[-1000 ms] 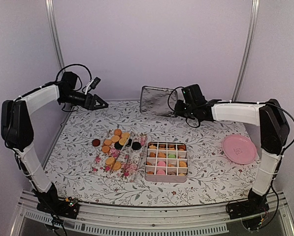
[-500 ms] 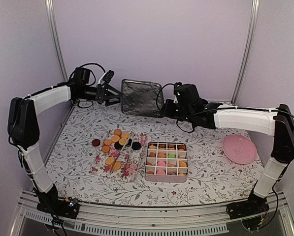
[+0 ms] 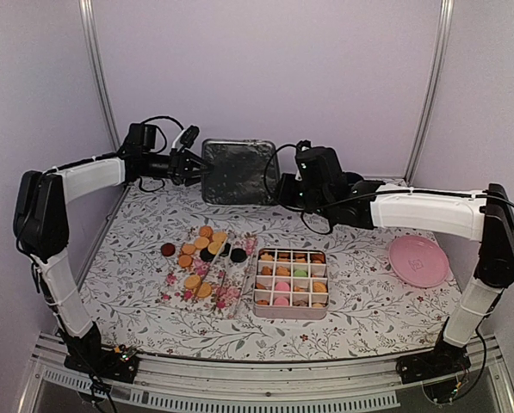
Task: Pack the cookies
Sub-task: Pass from the right arm to the left
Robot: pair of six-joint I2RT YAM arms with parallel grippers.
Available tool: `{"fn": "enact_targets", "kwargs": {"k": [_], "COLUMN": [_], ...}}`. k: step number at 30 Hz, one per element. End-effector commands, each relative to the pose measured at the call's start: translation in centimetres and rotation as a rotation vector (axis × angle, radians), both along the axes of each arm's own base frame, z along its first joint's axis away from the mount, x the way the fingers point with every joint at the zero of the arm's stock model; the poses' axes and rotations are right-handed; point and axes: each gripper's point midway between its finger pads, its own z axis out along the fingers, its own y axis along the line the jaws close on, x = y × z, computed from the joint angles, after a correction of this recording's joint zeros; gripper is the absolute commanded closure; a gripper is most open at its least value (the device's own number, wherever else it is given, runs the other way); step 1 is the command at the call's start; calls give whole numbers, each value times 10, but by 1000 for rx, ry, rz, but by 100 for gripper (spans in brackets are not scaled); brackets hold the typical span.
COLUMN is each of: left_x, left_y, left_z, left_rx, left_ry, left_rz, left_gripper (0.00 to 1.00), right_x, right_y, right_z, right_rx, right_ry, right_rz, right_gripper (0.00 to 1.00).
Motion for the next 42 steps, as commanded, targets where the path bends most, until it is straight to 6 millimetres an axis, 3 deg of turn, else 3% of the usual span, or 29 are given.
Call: {"fn": "enact_targets", "kwargs": {"k": [1, 5, 10, 19, 25, 27, 30, 33, 37, 42], "left_x": [2, 4, 3, 0, -1, 1, 4, 9, 14, 15], "left_y": [-1, -1, 0, -2, 0, 1, 4, 5, 9, 18], "left_z": [0, -5, -10, -10, -12, -13, -10, 0, 22, 47], "left_rx": [9, 33, 50, 37, 52, 56, 61, 86, 155, 347], "left_ry": [-21, -11, -3, 1, -4, -6, -23, -90, -250, -566], "left_rz": [14, 26, 26, -10, -6, -1, 3, 9, 13, 16], "left_gripper": [57, 71, 75, 99, 100, 100, 100, 100, 100, 100], "right_x": [-2, -6, -7, -20, -23, -24, -27, -31, -36, -53], "right_y": [11, 15, 18, 34, 37, 38, 35, 28, 12, -6], "right_z": [35, 36, 40, 52, 58, 59, 61, 63, 75, 94], "right_rx": [30, 12, 1, -23, -27, -28, -25, -10, 67, 192], "right_ry": [-84, -101, -121, -200, -235, -240, -240, -232, -188, -153], "right_rz": [-9, -9, -6, 42, 55, 64, 68, 85, 143, 218], "right_gripper": [100, 100, 100, 95, 93, 84, 58, 41, 29, 25]}}
